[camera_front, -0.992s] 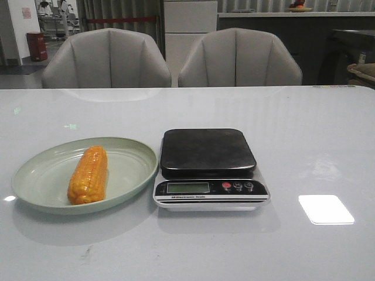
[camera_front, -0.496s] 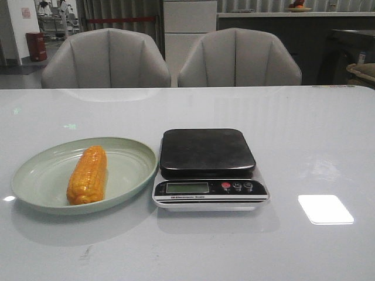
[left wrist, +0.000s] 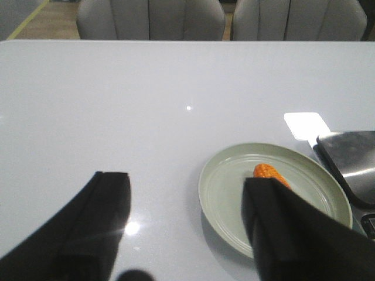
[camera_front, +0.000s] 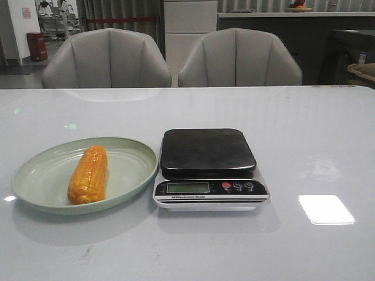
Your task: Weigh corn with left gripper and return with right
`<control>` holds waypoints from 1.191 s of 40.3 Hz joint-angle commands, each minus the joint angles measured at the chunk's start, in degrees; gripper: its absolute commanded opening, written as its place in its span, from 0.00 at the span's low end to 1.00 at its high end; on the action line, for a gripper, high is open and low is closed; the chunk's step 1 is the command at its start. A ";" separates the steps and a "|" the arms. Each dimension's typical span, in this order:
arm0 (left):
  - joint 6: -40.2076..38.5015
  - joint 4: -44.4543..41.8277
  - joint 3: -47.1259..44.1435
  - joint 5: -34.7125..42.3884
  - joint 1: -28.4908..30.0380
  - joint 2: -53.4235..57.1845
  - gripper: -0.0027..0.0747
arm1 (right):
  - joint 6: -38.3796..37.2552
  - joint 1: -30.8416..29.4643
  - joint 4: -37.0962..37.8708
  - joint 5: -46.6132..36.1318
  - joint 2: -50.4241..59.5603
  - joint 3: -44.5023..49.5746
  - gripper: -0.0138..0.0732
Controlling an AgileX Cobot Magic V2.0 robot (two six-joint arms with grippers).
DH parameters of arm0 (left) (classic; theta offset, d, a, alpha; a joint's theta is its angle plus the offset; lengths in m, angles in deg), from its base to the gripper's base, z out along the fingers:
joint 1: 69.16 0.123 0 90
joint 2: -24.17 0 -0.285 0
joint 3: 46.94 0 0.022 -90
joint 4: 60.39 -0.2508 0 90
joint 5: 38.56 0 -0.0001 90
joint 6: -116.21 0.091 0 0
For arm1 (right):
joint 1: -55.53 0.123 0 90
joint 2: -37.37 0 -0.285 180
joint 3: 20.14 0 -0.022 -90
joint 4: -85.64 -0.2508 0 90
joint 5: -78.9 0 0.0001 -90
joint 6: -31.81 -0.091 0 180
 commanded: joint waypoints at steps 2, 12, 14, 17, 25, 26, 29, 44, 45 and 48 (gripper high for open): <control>-0.41 0.35 4.31 2.87 -1.45 -4.36 0.78 | 0.37 -0.37 0.71 -4.84 1.11 0.24 0.38; -0.41 3.69 10.33 0.41 -6.06 -17.70 0.78 | 0.37 -0.37 0.71 -4.84 1.11 0.24 0.38; -0.53 4.31 11.53 0.31 -7.61 -20.70 0.78 | 0.37 -0.37 0.71 -4.84 1.11 0.24 0.38; -0.75 5.90 13.41 0.18 -9.87 -26.13 0.78 | 0.37 -0.37 0.71 -4.84 1.11 0.24 0.38; -3.53 6.70 18.08 -0.17 -15.07 -38.93 0.78 | 0.37 -0.37 0.71 -4.84 1.11 0.24 0.38; -3.62 6.70 18.56 -0.17 -15.64 -40.70 0.78 | 0.37 -0.37 0.71 -4.84 1.11 0.24 0.38; -3.62 6.70 20.49 -0.81 -17.02 -45.46 0.78 | 0.37 -0.37 0.71 -4.84 1.11 0.24 0.38; -6.95 7.64 28.46 -2.97 -19.26 -62.41 0.78 | 0.37 -0.37 0.71 -4.84 1.11 0.24 0.38; -6.95 8.13 28.61 -2.86 -19.26 -63.01 0.78 | 0.37 -0.37 0.71 -4.84 1.11 0.24 0.38; -6.95 9.32 29.40 -3.09 -19.26 -64.99 0.78 | 0.37 -0.37 0.71 -4.84 1.11 0.24 0.38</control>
